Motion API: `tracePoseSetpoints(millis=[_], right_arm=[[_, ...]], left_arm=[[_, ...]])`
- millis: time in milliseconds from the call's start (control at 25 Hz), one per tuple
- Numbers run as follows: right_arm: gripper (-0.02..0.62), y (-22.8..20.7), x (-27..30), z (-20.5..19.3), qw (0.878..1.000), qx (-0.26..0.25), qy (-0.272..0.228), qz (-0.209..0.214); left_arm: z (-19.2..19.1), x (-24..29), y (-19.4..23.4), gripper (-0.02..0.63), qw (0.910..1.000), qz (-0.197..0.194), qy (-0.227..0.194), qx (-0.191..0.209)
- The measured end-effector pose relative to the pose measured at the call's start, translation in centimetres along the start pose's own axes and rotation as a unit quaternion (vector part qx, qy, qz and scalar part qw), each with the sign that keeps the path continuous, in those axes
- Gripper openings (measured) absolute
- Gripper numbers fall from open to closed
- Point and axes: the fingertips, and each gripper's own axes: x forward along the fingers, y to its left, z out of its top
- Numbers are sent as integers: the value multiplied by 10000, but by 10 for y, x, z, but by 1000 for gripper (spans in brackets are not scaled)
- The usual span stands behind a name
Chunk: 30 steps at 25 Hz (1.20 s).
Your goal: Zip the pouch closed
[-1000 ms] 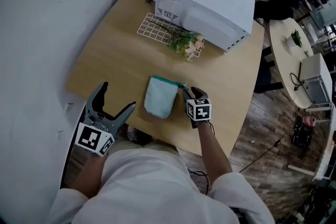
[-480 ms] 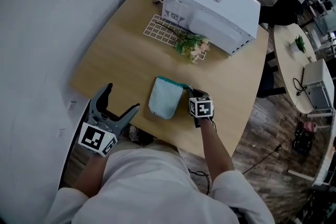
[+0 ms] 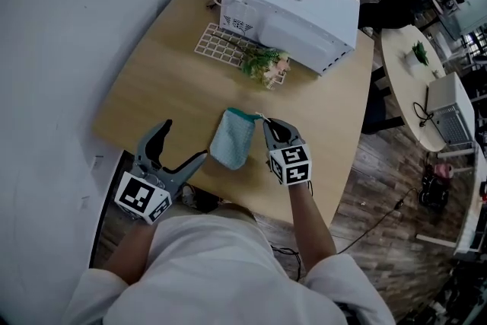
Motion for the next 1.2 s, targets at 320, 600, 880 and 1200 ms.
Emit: tracePoseSetpoints(millis=[320, 600, 880, 1200], right_arm=[[14, 52, -60, 81, 9870, -1009, -1074, 635], [14, 79, -111, 134, 9682, -1260, -1716, 1314], [11, 87, -151, 170, 9527, -1133, -2214, 1744], [11, 111, -183, 184, 9371, -1348, -2300, 2253]], left_arm=[[10, 9, -14, 394, 9977, -586, -262, -216], [33, 20, -36, 329, 9890, -1401, -424, -219], [62, 31, -69, 236, 9690, -2383, -598, -254], [90, 27, -94, 126, 9223, -3702, -761, -812]])
